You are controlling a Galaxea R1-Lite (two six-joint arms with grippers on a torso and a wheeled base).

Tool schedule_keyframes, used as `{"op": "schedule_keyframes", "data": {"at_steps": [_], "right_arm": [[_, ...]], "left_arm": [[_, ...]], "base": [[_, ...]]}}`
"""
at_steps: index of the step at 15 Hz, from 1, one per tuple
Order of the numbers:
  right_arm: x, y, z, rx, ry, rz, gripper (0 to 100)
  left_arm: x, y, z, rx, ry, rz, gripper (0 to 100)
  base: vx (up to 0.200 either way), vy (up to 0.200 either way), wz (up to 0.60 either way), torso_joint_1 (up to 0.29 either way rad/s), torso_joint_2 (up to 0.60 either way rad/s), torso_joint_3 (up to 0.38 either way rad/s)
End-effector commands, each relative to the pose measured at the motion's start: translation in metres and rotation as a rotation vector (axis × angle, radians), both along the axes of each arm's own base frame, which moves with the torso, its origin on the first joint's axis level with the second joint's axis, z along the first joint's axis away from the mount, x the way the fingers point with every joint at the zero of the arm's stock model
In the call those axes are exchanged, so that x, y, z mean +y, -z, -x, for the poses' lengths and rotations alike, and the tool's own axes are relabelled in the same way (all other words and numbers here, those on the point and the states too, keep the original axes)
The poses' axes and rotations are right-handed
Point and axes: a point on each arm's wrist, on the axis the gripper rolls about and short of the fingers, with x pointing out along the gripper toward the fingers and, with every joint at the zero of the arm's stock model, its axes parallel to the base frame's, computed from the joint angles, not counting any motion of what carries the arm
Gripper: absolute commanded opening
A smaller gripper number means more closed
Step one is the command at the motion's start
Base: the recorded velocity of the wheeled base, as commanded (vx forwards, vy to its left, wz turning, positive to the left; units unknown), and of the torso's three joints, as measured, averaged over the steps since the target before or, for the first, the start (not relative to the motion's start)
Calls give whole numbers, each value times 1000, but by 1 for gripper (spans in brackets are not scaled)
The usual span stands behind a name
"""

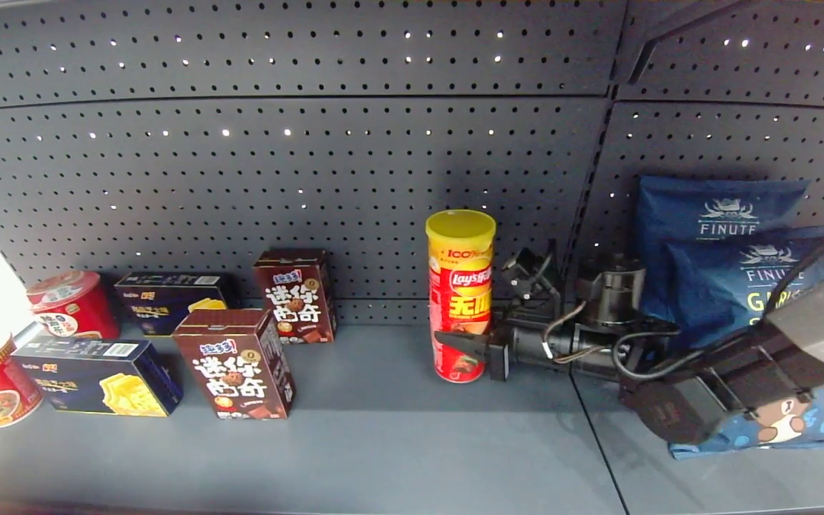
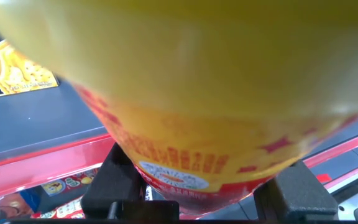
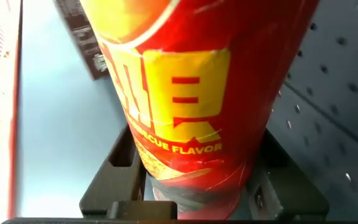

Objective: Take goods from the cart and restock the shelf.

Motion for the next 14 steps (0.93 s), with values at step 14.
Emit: {"op": "schedule_keyframes", "data": {"at_steps": [14], "right_arm": [[-38,24,119,79,178,-56,0]], "left_arm": [[1,0,0,3,-40,4,0]], "base": [[0,0,0,0,0,0]]}}
